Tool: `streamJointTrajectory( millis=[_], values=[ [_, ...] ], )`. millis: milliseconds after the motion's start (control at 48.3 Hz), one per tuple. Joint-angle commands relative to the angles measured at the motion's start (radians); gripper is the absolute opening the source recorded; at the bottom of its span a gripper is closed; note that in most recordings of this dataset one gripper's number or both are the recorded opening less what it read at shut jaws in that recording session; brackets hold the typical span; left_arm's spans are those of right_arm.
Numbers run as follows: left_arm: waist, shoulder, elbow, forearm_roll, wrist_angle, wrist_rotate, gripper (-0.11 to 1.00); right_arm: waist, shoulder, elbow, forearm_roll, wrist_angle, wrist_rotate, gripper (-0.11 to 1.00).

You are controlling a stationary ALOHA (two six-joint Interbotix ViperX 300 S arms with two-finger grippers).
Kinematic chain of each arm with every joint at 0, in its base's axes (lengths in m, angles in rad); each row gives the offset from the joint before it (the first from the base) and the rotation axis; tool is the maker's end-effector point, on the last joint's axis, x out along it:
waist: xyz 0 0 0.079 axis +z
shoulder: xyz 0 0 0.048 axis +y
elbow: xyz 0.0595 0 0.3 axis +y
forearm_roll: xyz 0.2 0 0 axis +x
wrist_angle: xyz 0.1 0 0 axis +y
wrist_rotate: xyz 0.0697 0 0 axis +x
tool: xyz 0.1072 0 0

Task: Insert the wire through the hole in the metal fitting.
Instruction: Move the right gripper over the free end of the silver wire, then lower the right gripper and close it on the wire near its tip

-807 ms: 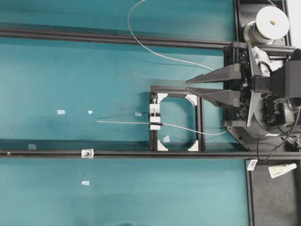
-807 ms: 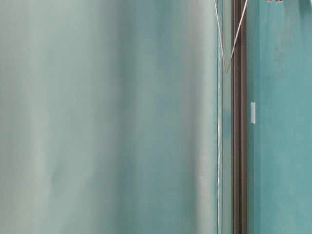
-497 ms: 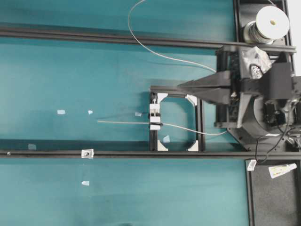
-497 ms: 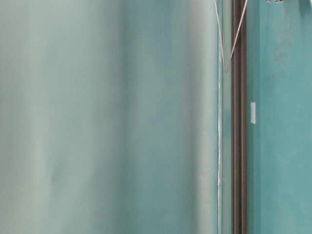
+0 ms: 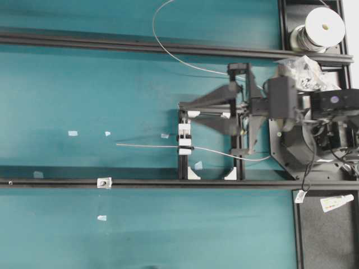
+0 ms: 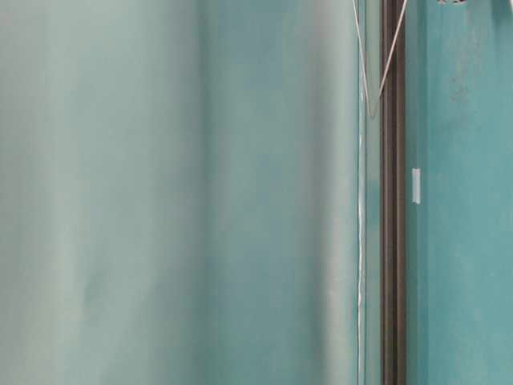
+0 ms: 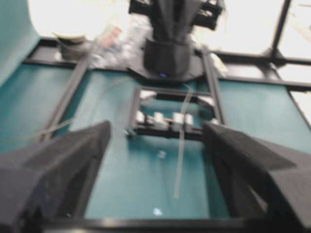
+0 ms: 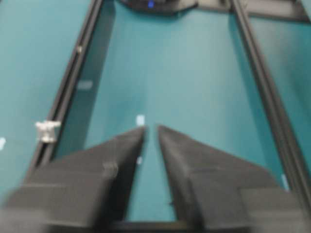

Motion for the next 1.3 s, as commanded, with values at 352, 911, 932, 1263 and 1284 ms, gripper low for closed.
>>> streamJointTrajectory(
  millis=[352, 911, 932, 1263, 1284],
  values=[
    [0.005, 0.276, -0.008, -0.002, -0.061, 0.003, 0.57, -0.003, 0.227, -0.104, 0.000, 0.000, 0.057, 0.58],
    [0.008, 0.342, 0.064, -0.002, -0.152, 0.002, 0.66, 0.002, 0.445, -0.172, 0.000, 0.018, 0.164, 0.54],
    [0.008, 0.342, 0.064, -0.002, -0.152, 0.002, 0.66, 0.003, 0.451, -0.172, 0.000, 0.018, 0.169, 0.54],
    [0.025, 0.345, 0.060, -0.002, -0.152, 0.002, 0.66, 0.029, 0.532, -0.179, 0.000, 0.018, 0.176, 0.54],
    [0.025, 0.345, 0.060, -0.002, -0.152, 0.002, 0.66, 0.031, 0.537, -0.181, 0.000, 0.017, 0.178, 0.54]
  ],
)
